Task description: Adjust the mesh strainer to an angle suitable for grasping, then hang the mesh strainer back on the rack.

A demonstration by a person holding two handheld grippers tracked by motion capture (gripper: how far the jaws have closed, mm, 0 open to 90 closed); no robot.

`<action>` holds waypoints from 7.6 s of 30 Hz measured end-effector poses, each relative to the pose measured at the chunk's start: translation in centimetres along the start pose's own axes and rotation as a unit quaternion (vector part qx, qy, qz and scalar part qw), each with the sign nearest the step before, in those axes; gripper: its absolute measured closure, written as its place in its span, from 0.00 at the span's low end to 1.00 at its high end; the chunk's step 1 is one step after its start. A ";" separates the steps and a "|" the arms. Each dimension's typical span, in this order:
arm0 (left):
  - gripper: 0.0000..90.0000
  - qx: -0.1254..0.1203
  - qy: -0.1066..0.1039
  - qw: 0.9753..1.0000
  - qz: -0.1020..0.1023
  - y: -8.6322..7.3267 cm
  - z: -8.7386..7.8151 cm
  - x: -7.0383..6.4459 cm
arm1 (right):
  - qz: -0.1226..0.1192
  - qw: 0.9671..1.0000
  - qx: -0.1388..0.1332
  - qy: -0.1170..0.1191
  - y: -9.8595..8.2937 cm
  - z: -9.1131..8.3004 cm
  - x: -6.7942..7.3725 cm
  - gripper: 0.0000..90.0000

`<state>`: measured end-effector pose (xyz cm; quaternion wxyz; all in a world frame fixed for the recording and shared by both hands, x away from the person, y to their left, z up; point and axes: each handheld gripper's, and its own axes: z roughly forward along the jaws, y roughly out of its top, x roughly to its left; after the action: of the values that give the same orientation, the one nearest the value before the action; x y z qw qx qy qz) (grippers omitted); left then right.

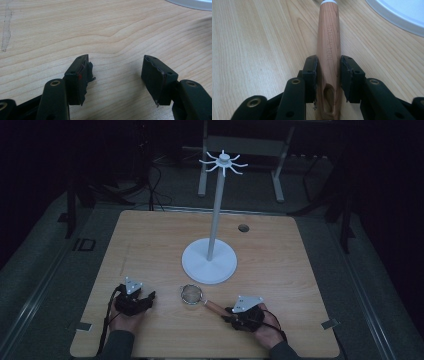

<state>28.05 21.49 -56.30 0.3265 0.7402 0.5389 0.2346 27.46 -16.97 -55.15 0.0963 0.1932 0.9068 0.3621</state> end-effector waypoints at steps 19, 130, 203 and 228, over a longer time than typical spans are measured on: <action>0.44 0.000 0.000 1.000 0.000 0.0 0.0 0.0 | 0.038 0.999 0.008 -0.035 -2.7 -2.7 -1.5 0.53; 0.58 -0.052 -0.152 0.978 0.136 9.7 -2.0 -3.7 | 0.187 0.946 -0.139 -0.227 -6.3 -8.4 -7.2 0.52; 0.66 0.118 -0.227 0.880 0.400 14.2 3.6 -17.0 | 0.192 0.943 -0.140 -0.235 -6.9 -9.2 -7.3 0.51; 0.71 0.181 -0.227 0.845 0.449 12.1 5.5 -18.8 | 0.190 0.944 -0.137 -0.232 -6.9 -9.1 -7.3 0.49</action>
<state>33.90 -0.21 -51.05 0.1591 0.9798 0.0914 0.0795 29.23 -30.27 -53.13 0.2587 0.4252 0.7477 0.4396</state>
